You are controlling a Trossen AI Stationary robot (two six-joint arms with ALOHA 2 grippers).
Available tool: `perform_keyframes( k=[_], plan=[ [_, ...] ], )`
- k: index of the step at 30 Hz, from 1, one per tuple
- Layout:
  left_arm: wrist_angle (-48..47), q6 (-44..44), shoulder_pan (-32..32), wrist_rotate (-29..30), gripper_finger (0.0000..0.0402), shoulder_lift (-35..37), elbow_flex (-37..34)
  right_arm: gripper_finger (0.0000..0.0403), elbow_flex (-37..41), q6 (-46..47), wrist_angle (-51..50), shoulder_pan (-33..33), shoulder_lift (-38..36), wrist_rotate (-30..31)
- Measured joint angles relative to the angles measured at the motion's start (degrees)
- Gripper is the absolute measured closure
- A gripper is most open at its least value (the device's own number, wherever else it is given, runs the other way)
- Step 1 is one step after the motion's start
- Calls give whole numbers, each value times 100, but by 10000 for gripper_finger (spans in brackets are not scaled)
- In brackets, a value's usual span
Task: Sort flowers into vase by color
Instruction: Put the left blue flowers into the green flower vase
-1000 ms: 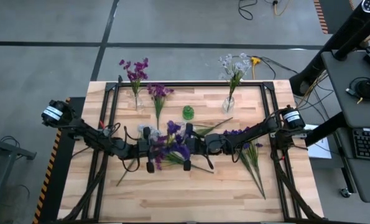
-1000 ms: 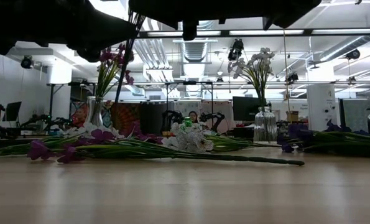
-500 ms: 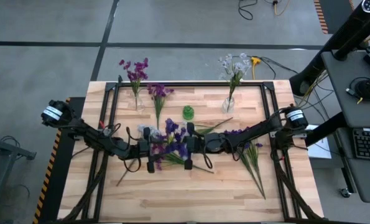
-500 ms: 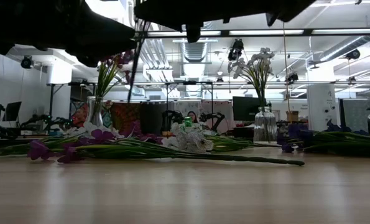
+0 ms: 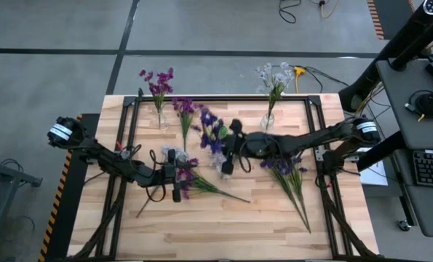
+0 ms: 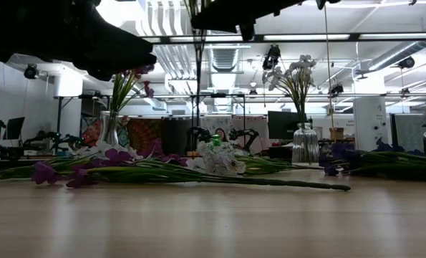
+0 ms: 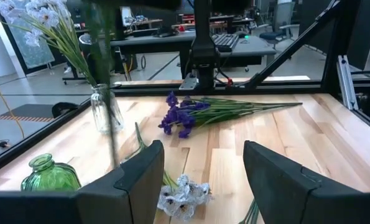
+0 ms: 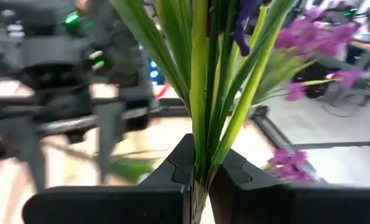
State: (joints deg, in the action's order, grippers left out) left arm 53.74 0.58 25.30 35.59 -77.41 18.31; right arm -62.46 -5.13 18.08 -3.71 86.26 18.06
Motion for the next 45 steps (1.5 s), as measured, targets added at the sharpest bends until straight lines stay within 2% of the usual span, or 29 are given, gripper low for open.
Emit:
perform_keyframes(
  k=[10,17,45],
  plan=[
    [-53,27,-2,0,199,0,0,385,0,10,-101,1164,-334,-10],
    [-102,42,-1,0,198,0,0,385,0,249,-66,1735,-177,-392],
    [-436,299,0,0,199,2,-2,381,39,321,-111,1801,363,-461]
  ],
)
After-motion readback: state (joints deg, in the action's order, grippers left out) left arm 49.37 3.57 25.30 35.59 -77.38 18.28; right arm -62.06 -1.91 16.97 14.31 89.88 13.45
